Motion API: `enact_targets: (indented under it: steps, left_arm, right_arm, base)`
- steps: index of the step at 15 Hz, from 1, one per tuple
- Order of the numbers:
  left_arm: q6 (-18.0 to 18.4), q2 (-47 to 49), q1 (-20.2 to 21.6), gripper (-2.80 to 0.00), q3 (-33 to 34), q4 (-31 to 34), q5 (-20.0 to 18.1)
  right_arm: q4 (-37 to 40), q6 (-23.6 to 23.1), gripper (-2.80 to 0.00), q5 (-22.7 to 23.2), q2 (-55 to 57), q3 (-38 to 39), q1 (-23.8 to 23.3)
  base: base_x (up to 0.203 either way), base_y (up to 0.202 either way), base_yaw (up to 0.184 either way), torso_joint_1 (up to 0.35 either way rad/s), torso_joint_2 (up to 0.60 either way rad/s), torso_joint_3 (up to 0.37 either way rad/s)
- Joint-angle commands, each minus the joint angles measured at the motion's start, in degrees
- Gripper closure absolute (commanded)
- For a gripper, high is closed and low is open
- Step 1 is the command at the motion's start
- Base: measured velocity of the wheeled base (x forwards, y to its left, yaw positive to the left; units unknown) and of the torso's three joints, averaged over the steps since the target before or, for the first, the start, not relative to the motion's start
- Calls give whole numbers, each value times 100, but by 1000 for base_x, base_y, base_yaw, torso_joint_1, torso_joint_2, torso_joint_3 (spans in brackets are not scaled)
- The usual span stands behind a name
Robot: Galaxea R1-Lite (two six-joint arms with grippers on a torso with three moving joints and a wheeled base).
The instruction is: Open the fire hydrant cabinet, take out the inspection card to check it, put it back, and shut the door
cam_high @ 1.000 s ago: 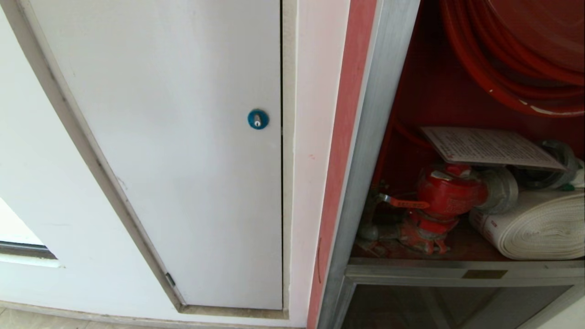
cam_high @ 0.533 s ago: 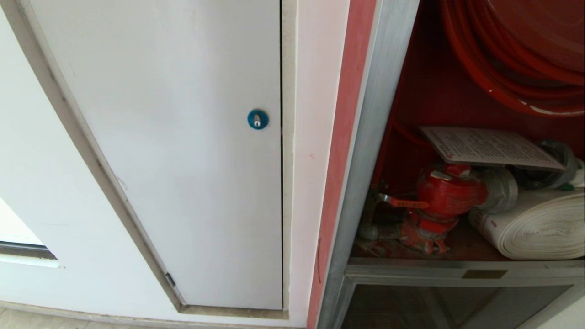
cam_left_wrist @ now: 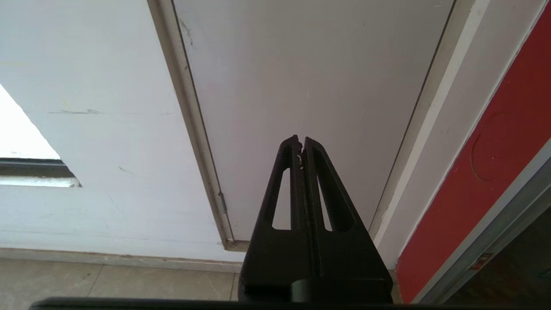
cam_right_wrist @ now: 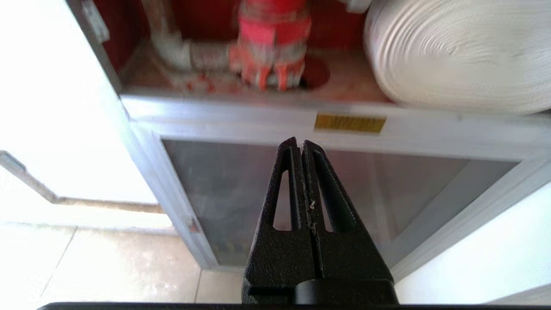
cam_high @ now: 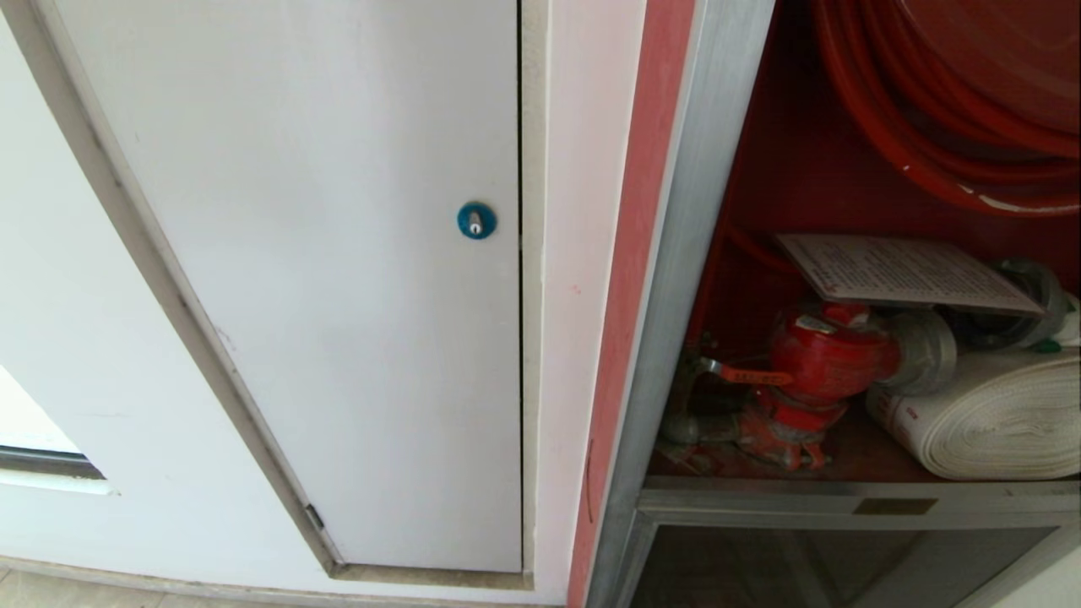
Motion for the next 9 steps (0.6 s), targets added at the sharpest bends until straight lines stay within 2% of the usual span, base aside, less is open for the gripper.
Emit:
enact_targets:
  steps: [1, 9]
  left_arm:
    - [-1, 8, 1, 0, 114, -6, -5]
    - [-1, 8, 1, 0, 114, -6, 1]
  right_arm:
    - [-20, -6, 0, 9, -261, 303, 15]
    - [9, -120, 0, 28, -1069, 716, 132]
  base:
    - [0, 0, 0, 0, 0, 0]
    - [0, 0, 0, 0, 0, 0]
